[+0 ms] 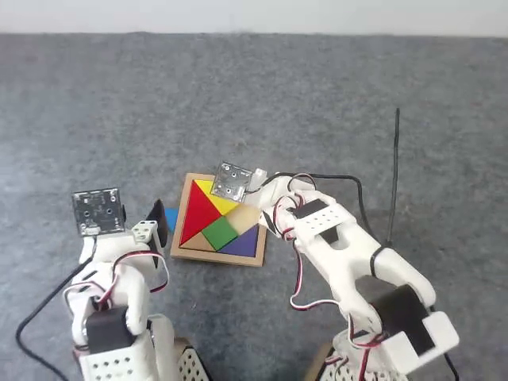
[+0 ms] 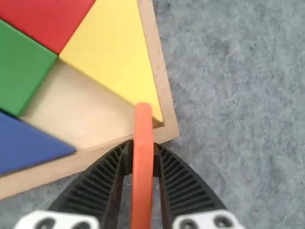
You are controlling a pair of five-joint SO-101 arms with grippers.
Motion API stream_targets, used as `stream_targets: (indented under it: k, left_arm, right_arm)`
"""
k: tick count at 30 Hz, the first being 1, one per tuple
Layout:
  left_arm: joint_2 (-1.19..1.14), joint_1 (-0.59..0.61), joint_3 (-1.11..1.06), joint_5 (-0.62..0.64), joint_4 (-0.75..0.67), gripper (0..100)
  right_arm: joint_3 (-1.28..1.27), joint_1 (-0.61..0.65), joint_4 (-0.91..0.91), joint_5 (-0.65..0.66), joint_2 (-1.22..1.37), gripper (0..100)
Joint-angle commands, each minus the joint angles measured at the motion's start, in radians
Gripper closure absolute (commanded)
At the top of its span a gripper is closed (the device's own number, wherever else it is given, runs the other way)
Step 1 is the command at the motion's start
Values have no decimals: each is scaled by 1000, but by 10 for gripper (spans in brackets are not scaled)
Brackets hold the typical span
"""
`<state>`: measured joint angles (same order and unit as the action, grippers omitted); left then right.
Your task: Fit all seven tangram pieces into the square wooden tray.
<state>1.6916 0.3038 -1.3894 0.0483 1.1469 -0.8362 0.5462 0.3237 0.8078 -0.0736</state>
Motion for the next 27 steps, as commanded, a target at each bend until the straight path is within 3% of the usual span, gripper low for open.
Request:
stream_targets:
  k: [1,12,27]
  left_arm:
    - [9,3,12,-2,2,794]
    - [9,2,12,-2,3,794]
    - [9,2,12,0,5,794]
  right_arm:
    - [26,12,-7,11,-5,991]
    - [37,27,209,3,-166,991]
    - [186,24,124,-193,-4,991]
